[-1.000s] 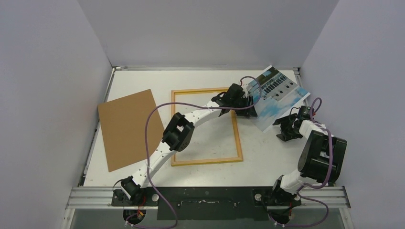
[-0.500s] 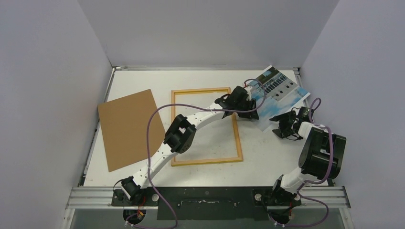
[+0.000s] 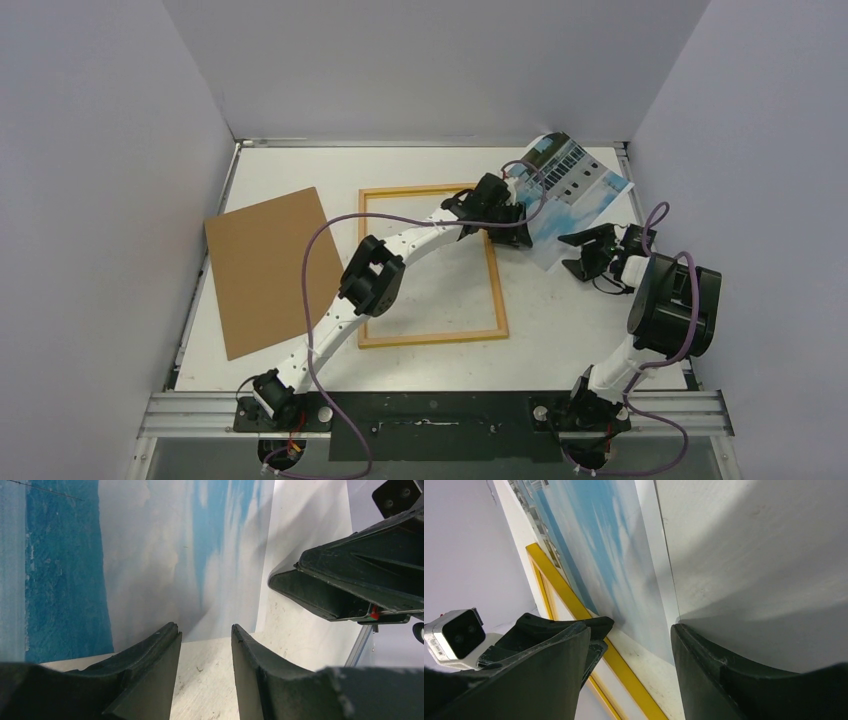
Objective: Put the photo into the frame
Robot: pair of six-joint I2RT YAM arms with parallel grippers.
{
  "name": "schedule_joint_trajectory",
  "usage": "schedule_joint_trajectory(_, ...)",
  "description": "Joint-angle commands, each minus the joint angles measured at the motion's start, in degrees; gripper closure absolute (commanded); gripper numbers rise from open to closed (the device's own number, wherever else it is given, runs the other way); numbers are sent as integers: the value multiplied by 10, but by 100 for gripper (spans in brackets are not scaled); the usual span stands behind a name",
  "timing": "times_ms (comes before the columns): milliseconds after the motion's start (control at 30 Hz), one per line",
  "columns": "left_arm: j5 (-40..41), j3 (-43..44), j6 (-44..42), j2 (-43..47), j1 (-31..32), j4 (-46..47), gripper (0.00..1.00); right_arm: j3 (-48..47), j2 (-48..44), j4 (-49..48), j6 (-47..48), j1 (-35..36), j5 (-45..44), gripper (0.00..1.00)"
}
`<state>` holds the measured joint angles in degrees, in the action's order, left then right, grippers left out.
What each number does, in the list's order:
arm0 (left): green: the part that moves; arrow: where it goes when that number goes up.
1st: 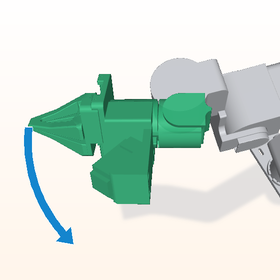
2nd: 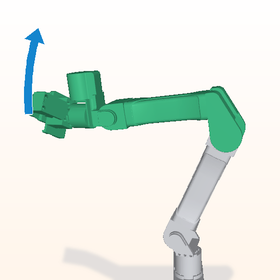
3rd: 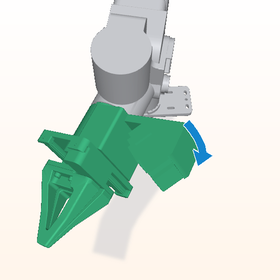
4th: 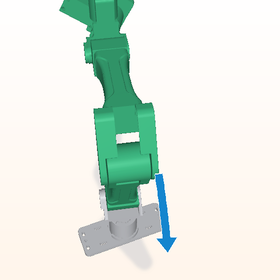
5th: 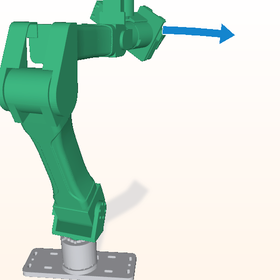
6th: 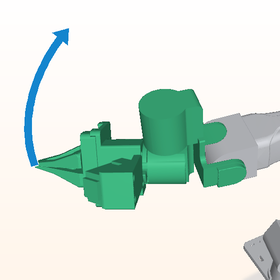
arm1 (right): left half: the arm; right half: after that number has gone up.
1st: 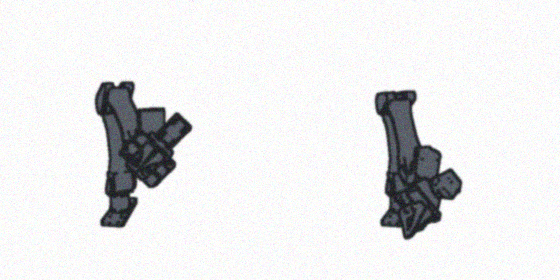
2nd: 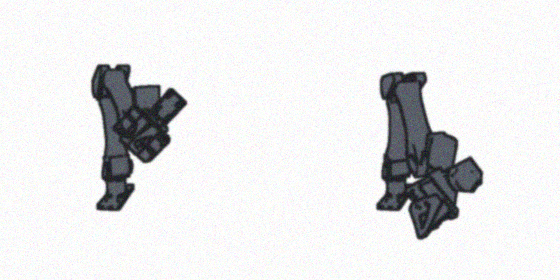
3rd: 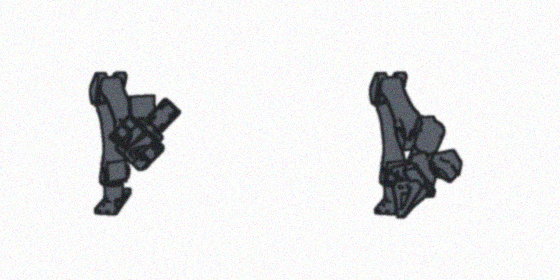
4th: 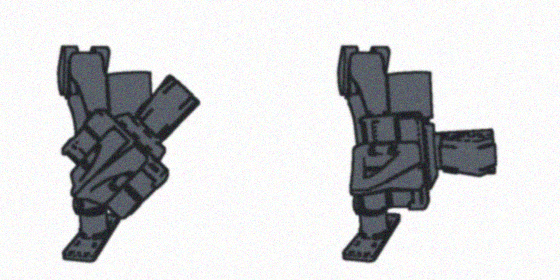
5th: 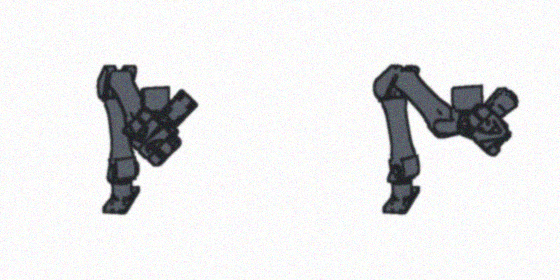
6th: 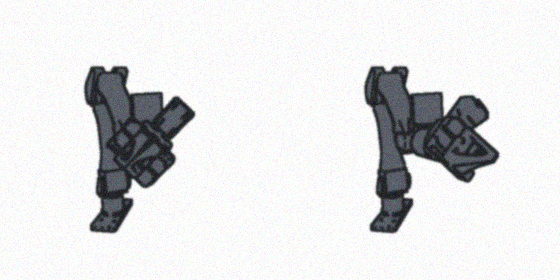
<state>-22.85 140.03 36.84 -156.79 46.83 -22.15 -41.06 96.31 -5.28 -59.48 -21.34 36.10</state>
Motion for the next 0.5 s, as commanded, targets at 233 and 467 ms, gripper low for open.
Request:
schedule_joint_trajectory(233, -5, 4, -18, -22, -5, -81, 59, -23, -23, 57, 69, 3, -49, 38)
schedule_joint_trajectory(467, 5, -20, -48, -4, -5, -112, 59, -118, -98, 226, 180, 28, -238, 37)
